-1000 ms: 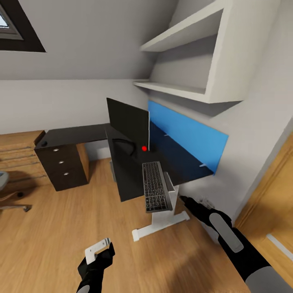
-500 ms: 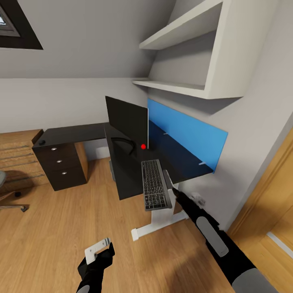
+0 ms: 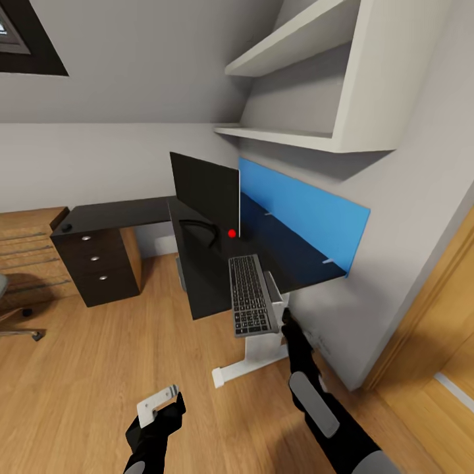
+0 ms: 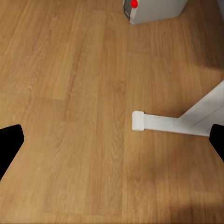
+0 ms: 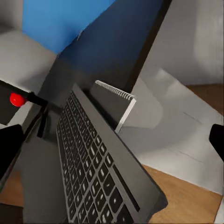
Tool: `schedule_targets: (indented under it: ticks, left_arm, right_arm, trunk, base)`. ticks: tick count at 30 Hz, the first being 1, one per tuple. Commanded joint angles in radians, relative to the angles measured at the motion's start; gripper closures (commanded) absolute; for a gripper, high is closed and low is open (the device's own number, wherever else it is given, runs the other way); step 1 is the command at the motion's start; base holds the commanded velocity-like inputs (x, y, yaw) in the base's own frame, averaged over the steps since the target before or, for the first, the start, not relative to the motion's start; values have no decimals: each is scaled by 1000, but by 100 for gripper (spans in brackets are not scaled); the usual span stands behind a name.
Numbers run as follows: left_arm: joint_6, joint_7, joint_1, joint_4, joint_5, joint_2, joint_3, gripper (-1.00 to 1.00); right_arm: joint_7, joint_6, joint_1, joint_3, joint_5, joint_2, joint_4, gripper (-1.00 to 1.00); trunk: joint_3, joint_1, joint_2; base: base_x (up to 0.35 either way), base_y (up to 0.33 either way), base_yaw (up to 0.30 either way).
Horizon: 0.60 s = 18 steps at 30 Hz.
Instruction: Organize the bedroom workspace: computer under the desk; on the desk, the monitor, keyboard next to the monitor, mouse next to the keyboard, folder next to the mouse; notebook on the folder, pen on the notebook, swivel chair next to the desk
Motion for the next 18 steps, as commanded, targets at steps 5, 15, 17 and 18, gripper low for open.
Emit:
schedule_targets:
  ticks: [5,15,17,18]
  left_arm:
    - [5,6,0,-2,2,1,-1,-100]
    - [5,6,0,-1,2,1,-3,-100]
    - [5,6,0,-1,2,1,-3,-100]
    - [5,6,0,-1,2,1,-3,-100]
  right_arm:
    - [-19,-76,-1,2,-260,7,17,-100]
    - [-18,21,-1,-3,-399,-1,11,-100]
    - [-19,53,-1,-6,-412,-4,6,-100]
    - [-19,60,-1,-6,-415,-5,5,-100]
  trunk:
    - [-17,19,-36]
    - [-48,58,-106]
    - [-54,65,-120]
    - [-57,69,-127]
  base:
    - [0,0,0]
    - [0,0,0]
    - [0,0,0]
    - [0,0,0]
